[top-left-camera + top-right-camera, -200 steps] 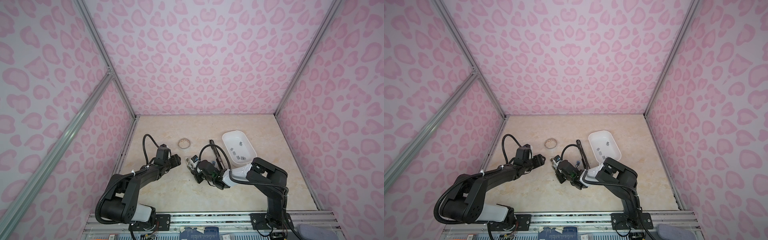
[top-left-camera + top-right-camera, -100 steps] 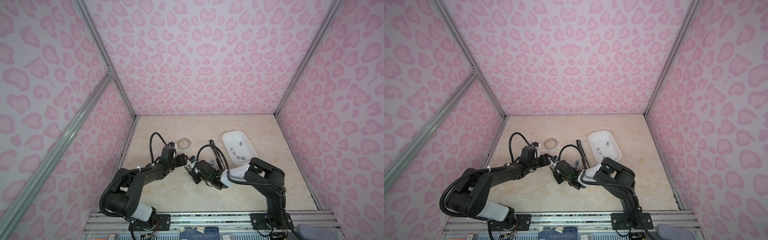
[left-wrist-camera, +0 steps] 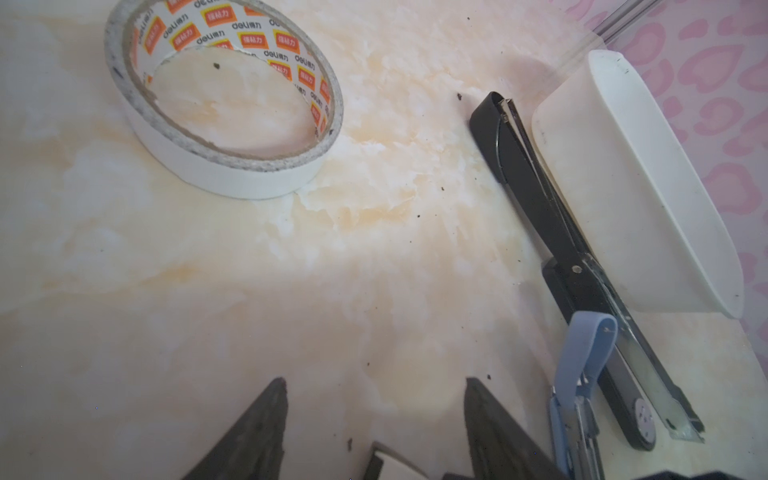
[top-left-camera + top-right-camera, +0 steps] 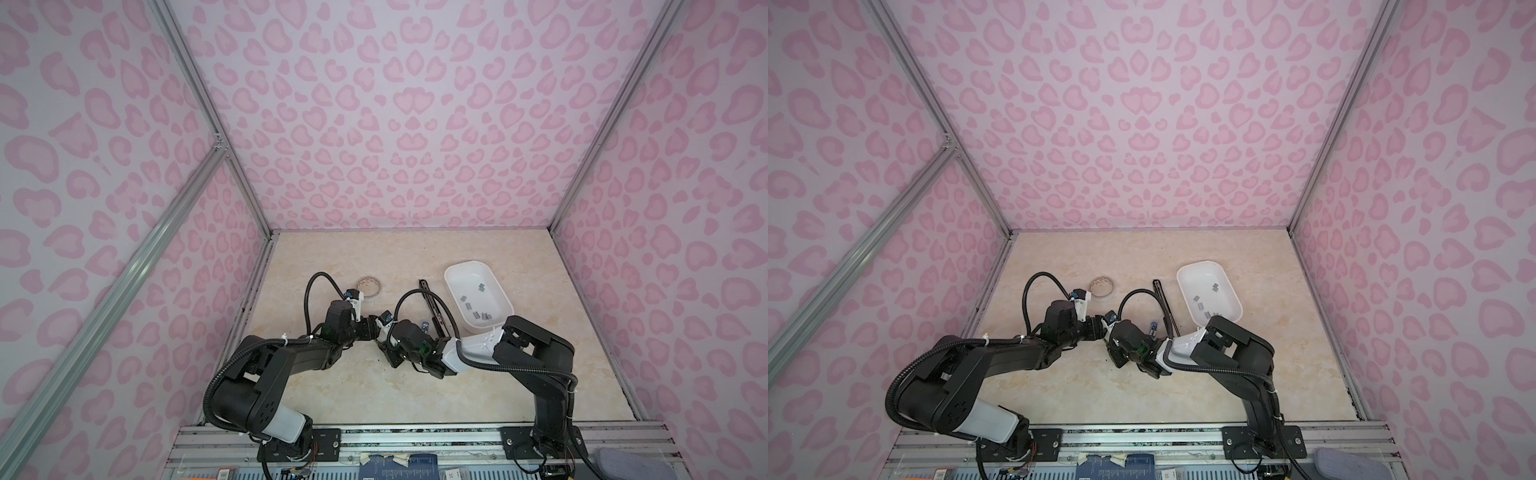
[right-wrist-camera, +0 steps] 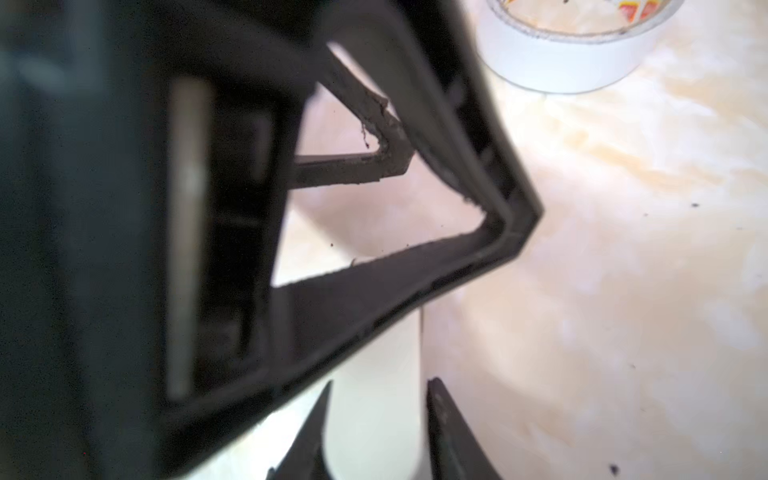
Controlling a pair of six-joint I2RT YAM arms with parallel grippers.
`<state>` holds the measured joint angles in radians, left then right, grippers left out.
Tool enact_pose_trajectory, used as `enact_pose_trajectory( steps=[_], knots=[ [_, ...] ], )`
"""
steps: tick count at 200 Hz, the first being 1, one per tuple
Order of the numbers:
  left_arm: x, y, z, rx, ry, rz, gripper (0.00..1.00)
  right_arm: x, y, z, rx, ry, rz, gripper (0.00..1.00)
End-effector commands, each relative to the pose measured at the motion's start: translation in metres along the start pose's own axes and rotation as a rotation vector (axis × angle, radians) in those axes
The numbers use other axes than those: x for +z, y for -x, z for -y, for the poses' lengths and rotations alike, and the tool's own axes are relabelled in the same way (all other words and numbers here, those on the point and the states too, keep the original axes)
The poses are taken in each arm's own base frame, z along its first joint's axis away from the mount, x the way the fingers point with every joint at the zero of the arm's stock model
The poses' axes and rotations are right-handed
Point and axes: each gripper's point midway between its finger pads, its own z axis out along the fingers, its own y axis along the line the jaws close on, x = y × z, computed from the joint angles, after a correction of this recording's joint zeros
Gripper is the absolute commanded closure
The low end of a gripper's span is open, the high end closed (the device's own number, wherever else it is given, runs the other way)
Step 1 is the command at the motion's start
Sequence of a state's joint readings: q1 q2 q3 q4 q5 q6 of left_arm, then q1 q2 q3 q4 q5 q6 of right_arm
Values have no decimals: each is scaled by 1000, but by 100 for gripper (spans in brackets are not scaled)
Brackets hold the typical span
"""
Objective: Load the staples into the stapler
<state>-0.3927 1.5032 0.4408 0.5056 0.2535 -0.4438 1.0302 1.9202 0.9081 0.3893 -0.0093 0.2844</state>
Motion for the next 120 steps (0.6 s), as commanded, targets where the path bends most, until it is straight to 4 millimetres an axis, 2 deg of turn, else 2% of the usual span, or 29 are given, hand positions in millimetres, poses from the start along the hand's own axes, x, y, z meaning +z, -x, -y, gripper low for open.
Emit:
enact_pose_trajectory(
  steps=[1, 34, 58, 91, 120],
  knots=[
    [-7, 16, 2, 26, 8, 81, 31, -8, 0, 3, -14, -20, 3, 58],
    [-13, 18, -1, 21, 27, 113, 31, -25, 12, -1, -22, -3, 60, 56],
    [-13, 16, -2, 21, 26, 119, 31, -32, 19, -2, -22, -2, 87, 65],
    [-9, 13, -6, 19, 32, 114, 32, -30, 29, -7, -25, 11, 98, 71],
    [-7, 12, -9, 19, 43, 112, 34, -20, 24, -9, -27, 10, 67, 76]
  ],
)
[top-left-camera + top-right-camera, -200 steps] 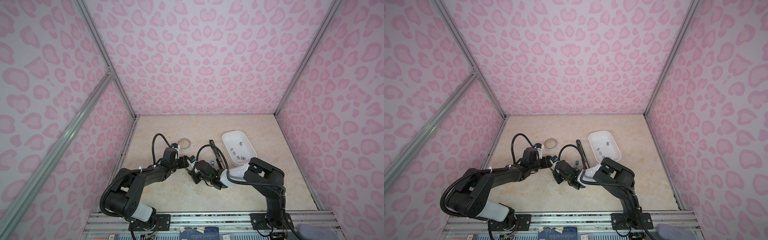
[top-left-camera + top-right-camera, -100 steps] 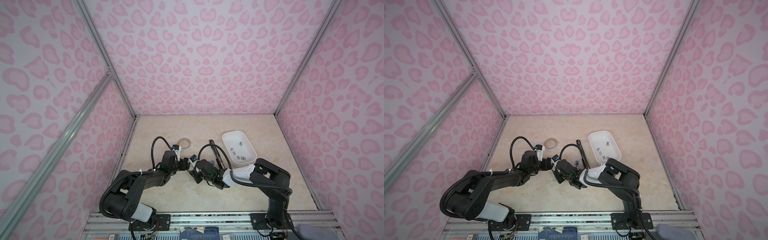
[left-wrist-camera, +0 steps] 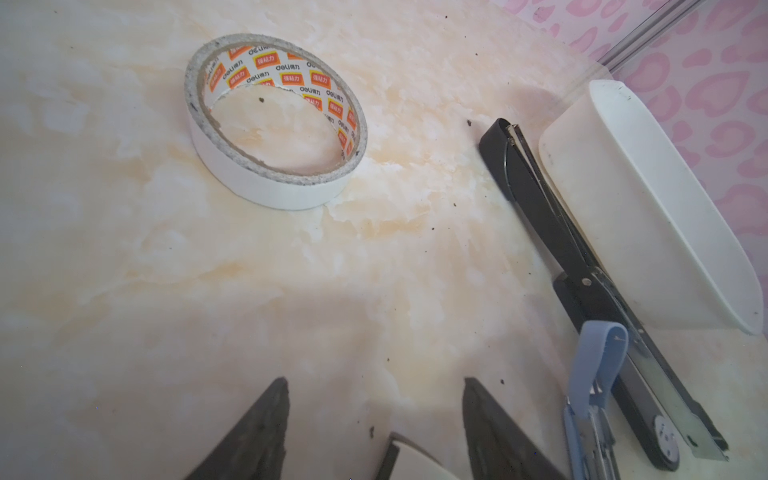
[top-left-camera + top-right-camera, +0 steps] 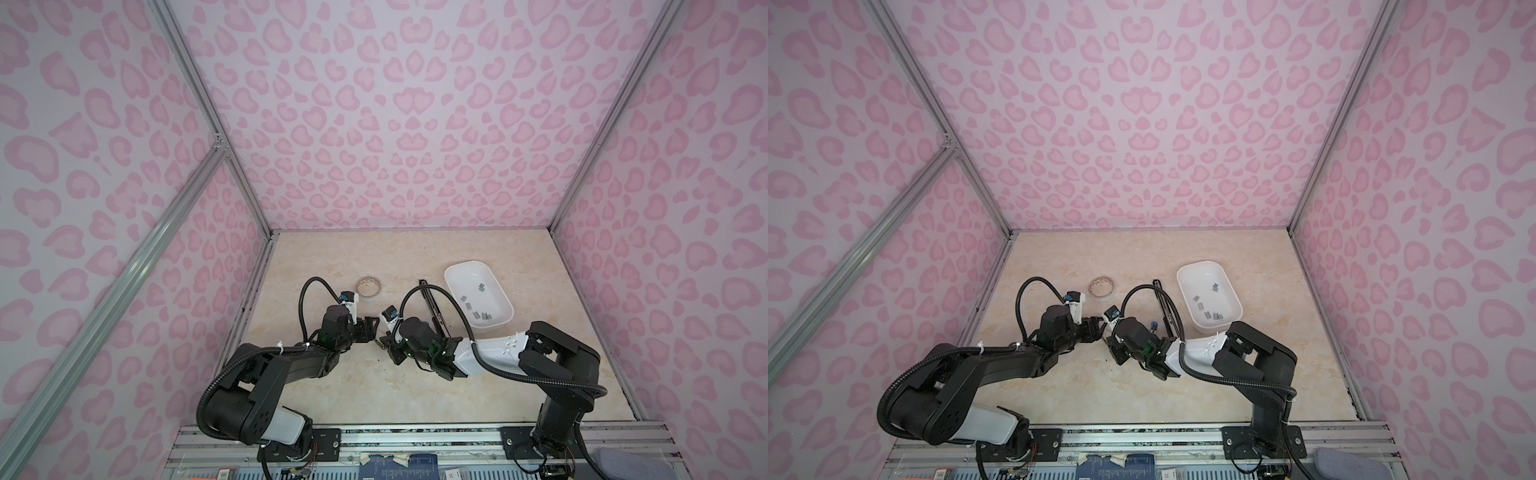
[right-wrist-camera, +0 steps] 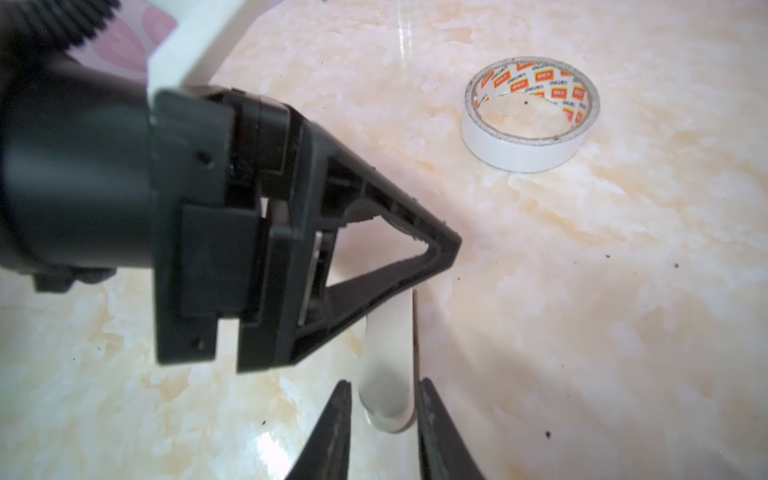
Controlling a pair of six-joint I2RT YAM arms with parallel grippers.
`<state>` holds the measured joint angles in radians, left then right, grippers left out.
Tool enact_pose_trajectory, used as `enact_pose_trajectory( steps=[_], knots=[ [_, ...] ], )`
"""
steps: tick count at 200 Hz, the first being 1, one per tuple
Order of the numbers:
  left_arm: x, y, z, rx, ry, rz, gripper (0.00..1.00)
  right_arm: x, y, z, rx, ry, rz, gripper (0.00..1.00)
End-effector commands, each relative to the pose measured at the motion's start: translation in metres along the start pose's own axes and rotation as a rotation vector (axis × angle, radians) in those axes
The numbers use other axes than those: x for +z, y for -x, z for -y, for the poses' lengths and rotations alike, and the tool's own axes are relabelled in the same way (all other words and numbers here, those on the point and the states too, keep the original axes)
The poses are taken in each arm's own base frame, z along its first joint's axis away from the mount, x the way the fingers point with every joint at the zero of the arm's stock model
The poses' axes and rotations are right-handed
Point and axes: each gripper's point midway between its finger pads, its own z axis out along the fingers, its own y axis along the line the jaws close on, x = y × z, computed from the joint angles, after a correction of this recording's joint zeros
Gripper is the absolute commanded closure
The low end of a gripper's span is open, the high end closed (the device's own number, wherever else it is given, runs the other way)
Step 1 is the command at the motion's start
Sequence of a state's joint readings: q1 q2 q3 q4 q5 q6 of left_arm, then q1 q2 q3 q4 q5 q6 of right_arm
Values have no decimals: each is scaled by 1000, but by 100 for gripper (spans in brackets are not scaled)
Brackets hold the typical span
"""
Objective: Load the staples into the stapler
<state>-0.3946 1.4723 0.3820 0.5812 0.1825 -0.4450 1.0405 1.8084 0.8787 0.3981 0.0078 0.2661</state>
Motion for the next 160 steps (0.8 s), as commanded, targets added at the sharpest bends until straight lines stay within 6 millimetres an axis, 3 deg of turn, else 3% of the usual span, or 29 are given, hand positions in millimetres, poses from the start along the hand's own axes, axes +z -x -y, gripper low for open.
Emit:
enact_pose_trajectory(
  steps=[1, 57, 85, 117, 139, 160],
  knots=[
    [2, 8, 0, 9, 1, 40, 34, 8, -7, 0, -10, -6, -24, 76],
    [7, 3, -3, 2, 3, 29, 36, 19, -48, 7, 4, -49, -102, 84],
    [7, 3, -3, 1, 4, 28, 36, 21, -57, 9, 23, -52, -112, 85],
    [6, 4, -3, 1, 6, 29, 37, 21, -54, 8, 34, -55, -97, 85],
    [4, 7, 1, -2, -9, 34, 37, 18, -36, 8, 23, -73, -85, 81],
    [-3, 11, 3, -6, -5, 46, 36, 13, -18, 7, 11, -82, -68, 70]
  ],
)
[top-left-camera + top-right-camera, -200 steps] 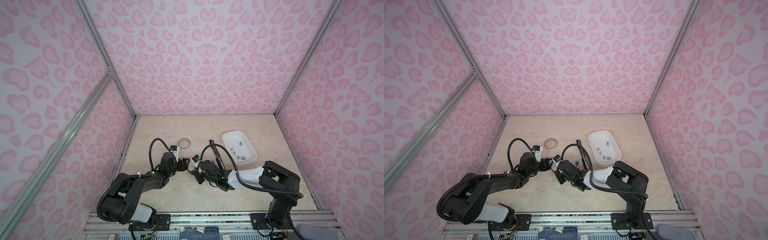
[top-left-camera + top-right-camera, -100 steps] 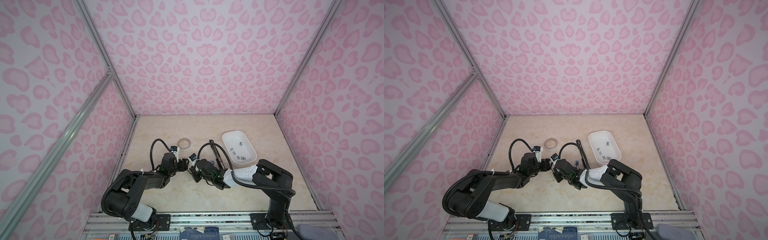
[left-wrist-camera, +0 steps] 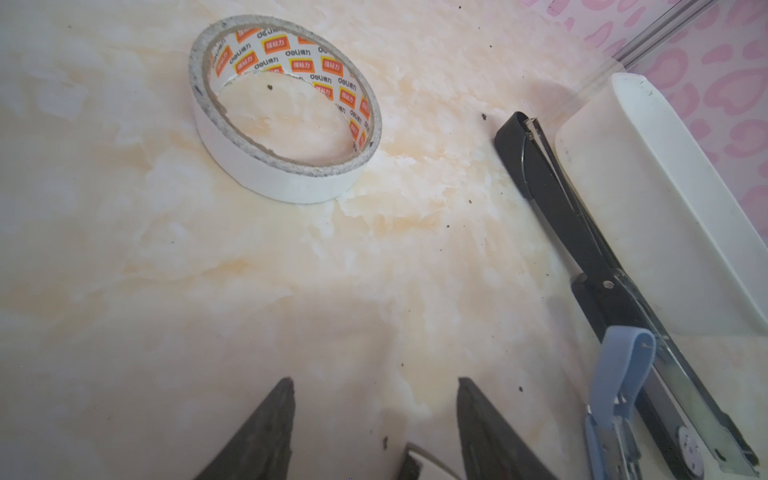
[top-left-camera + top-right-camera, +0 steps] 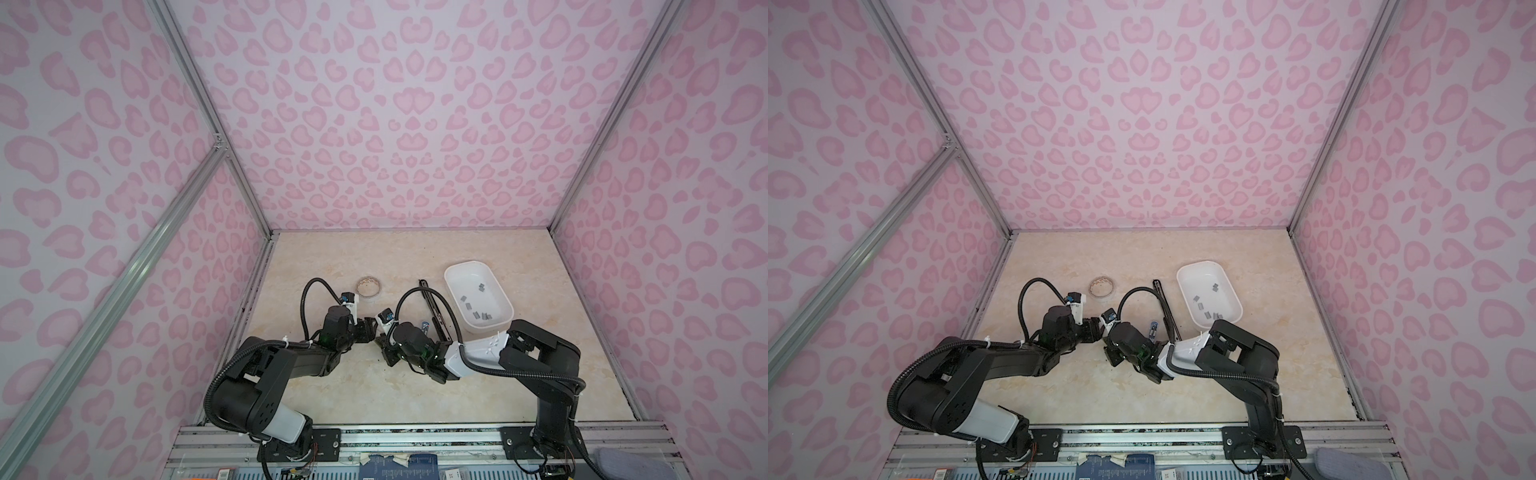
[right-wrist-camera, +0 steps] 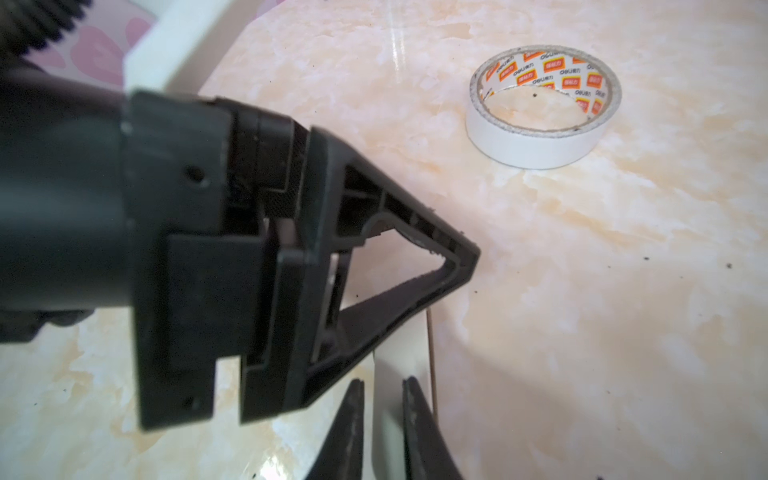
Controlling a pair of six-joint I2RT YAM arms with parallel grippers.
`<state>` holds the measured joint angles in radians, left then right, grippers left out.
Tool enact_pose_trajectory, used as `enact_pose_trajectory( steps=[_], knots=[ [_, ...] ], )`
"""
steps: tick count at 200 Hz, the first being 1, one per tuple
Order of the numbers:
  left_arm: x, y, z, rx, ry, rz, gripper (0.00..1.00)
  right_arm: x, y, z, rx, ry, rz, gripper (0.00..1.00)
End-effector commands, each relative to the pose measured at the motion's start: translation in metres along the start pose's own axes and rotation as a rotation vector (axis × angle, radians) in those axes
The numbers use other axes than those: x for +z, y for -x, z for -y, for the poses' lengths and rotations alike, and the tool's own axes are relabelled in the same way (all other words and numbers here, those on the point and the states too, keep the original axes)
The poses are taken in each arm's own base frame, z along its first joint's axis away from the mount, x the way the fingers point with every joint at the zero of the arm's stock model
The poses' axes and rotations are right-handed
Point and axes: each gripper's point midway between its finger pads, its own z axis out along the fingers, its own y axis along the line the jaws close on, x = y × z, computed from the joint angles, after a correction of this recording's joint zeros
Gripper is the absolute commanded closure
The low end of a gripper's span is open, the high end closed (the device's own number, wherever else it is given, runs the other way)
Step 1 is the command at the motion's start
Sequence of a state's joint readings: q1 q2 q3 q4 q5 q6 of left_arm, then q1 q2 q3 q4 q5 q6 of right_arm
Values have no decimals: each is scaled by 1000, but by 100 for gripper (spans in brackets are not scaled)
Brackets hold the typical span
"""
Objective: Load the staples into the stapler
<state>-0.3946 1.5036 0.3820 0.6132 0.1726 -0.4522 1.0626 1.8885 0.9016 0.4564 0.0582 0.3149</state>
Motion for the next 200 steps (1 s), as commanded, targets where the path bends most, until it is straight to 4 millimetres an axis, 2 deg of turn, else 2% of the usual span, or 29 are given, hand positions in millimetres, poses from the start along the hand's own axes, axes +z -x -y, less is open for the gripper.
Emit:
enact_pose_trajectory(
  steps=[1, 18, 38, 73, 99, 118, 130, 146, 161, 174, 200],
  knots=[
    [-7, 13, 7, 1, -14, 43, 36, -4, -9, 9, -27, -54, -79, 70],
    [-15, 18, 5, 1, 10, 66, 35, -6, -5, 10, -28, -64, -83, 61],
    [-26, 24, -1, -15, 50, 101, 32, -5, -12, 10, -20, -58, -97, 54],
    [-50, 32, -17, -69, 150, 181, 28, 3, -23, 5, -14, -45, -125, 52],
    [-75, 40, -29, -112, 226, 259, 25, 15, -26, 5, -4, -77, -144, 62],
    [-99, 43, -46, -169, 327, 317, 25, 23, -24, 10, 1, -168, -150, 68],
    [-117, 38, -64, -231, 425, 353, 20, 28, -25, 12, 14, -223, -159, 78],
    [-142, 40, -72, -277, 465, 438, 15, 38, -27, 12, 46, -253, -183, 87],
    [-161, 40, -78, -294, 486, 503, 8, 47, -28, 12, 71, -278, -200, 88],
    [-175, 43, -78, -294, 482, 550, 5, 53, -26, 10, 88, -299, -197, 88],
    [-187, 43, -74, -288, 442, 596, 2, 66, -18, -4, 81, -303, -206, 82]
  ],
)
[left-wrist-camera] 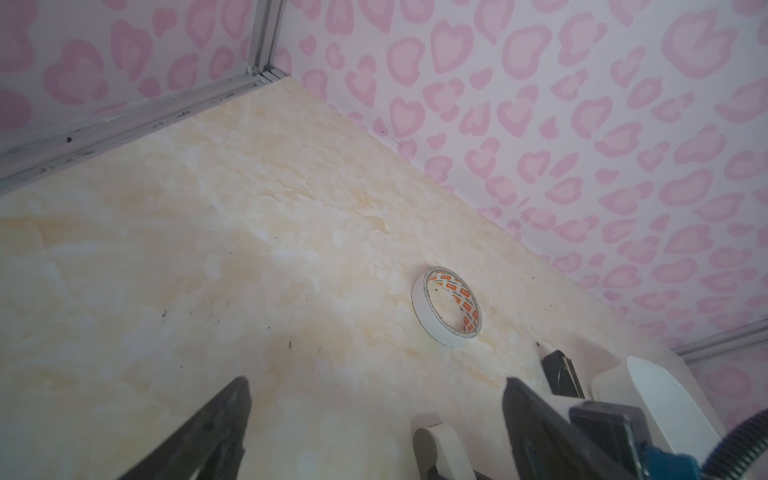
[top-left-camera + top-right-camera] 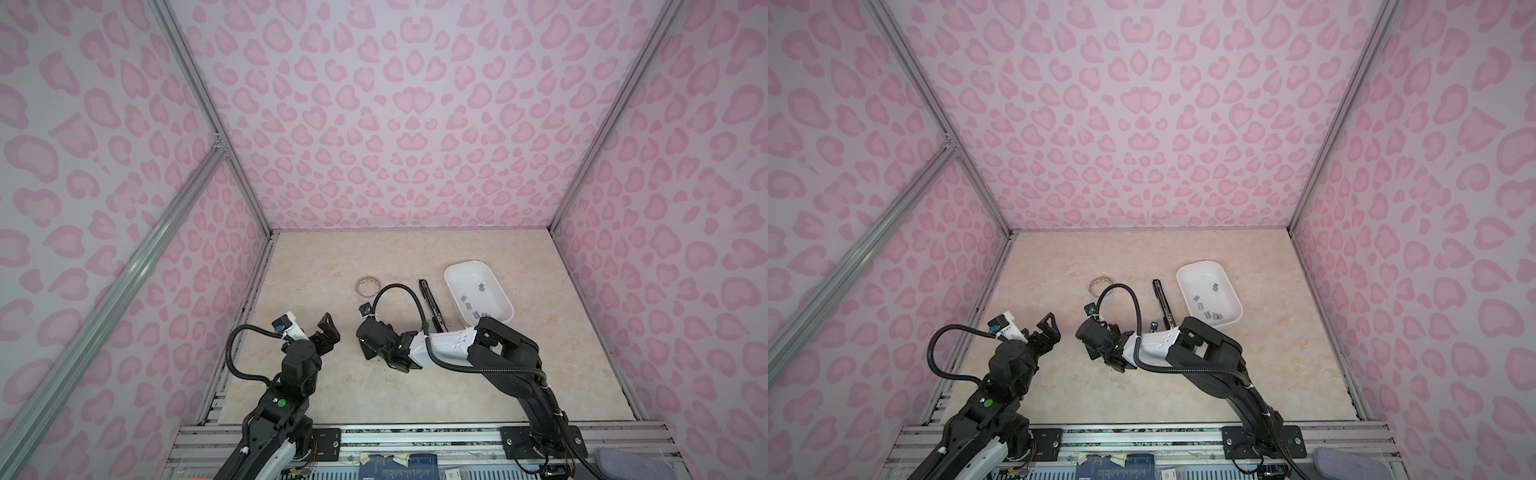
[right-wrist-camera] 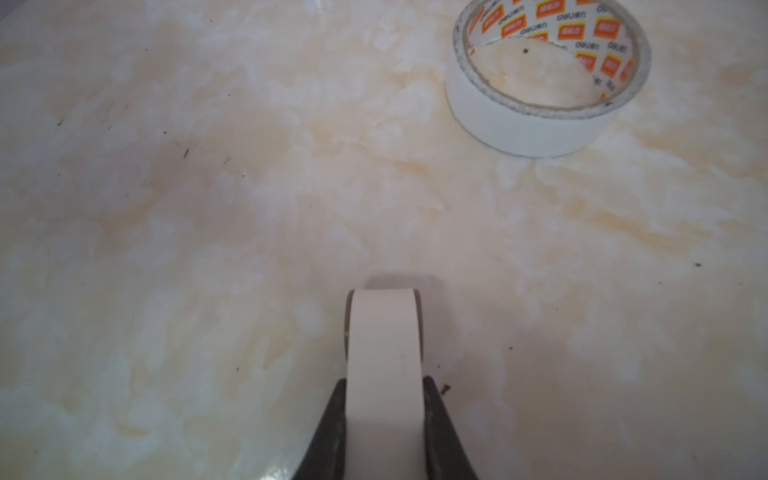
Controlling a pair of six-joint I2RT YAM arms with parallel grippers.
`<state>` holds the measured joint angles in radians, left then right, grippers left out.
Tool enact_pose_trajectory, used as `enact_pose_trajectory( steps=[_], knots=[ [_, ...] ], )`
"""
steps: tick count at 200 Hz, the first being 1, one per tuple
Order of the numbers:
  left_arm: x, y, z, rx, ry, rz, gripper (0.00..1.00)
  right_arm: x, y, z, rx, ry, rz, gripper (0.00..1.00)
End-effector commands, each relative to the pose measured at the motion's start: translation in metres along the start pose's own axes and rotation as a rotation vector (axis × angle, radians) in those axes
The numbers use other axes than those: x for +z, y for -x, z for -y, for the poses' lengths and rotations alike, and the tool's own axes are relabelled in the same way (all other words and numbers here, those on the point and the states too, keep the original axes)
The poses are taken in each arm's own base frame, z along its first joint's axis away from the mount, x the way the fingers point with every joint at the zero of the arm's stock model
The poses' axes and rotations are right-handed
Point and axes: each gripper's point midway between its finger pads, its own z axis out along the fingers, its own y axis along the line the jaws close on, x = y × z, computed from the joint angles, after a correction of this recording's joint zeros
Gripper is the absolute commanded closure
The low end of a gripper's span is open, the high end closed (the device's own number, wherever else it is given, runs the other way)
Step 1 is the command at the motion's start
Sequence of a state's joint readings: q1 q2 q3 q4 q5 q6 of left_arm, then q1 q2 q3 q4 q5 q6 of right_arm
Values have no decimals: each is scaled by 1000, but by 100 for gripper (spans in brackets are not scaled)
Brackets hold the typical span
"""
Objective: Load the staples into the stapler
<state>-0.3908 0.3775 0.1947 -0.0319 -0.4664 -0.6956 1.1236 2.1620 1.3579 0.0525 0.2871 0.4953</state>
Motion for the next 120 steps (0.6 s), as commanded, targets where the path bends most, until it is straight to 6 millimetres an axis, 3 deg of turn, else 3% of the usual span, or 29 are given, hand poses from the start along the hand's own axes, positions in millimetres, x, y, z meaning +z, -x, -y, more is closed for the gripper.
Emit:
enact_pose_trajectory(
  steps=[1, 28, 63, 92, 120],
  knots=[
    [-7, -4, -20, 7, 63, 10, 2, 10, -22, 2, -9, -60, -88, 81],
    [-11, -6, -19, -16, 25, 18, 0, 7, -17, -22, -37, -11, -75, 69],
    [-12, -7, -14, -4, 11, -6, 0, -25, -4, -30, -50, 37, -10, 43],
    [-9, -13, -10, 4, 0, -49, 1, -62, -1, -7, -44, -1, 52, 31],
    [-6, -20, 1, 26, -42, -100, 0, -89, -14, 32, -4, -85, 69, 35]
  ],
)
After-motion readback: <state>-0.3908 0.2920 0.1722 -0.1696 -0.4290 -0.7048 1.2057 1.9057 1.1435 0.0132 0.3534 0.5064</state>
